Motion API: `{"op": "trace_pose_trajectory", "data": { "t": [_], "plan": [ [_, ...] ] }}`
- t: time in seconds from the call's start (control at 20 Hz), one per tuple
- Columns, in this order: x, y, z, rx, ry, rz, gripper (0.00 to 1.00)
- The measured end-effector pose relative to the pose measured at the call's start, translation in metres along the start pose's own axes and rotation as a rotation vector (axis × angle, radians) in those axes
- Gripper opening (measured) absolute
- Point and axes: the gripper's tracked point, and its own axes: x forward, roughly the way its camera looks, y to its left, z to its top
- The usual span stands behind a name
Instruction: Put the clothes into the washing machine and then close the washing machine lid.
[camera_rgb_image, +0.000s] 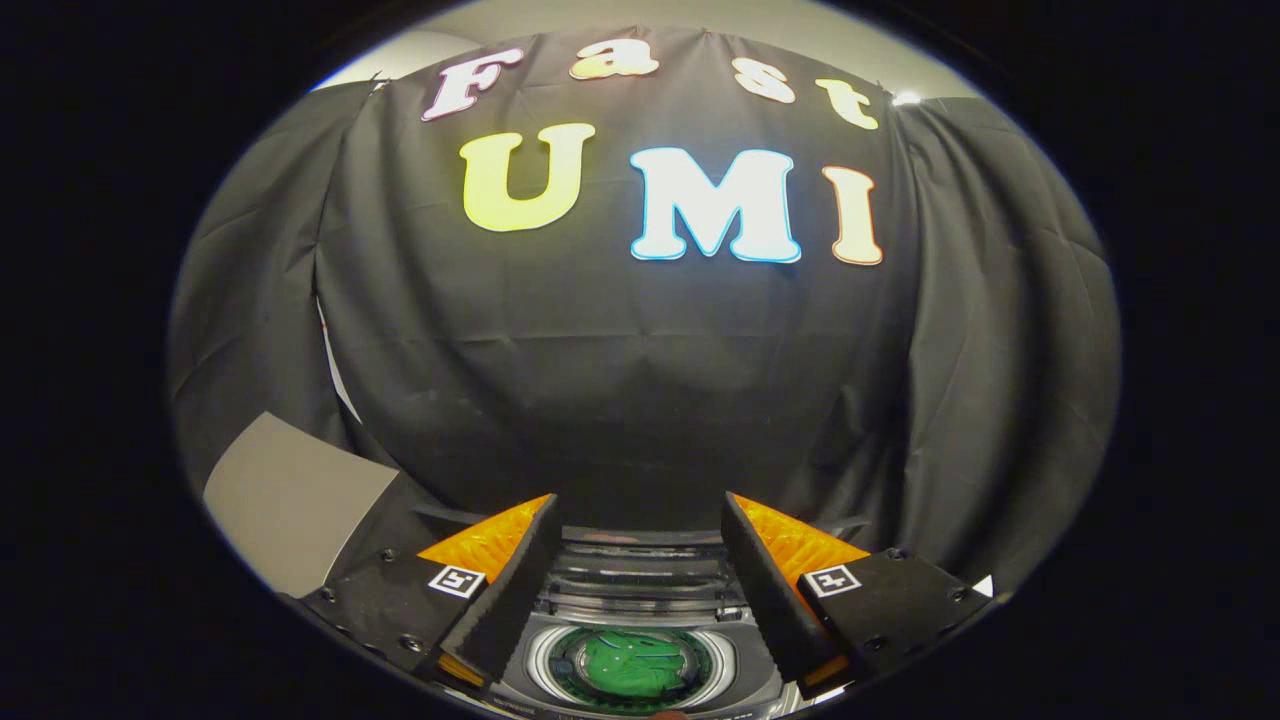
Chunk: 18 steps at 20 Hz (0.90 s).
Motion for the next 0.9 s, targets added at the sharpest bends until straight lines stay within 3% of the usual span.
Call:
{"op": "trace_pose_trajectory", "data": {
  "t": [0.4, 0.9],
  "plan": [
    [0.073, 0.011, -0.010, 0.107, 0.068, 0.010, 0.99],
    [0.111, 0.007, -0.038, 0.043, 0.135, -0.040, 0.98]
  ]
}}
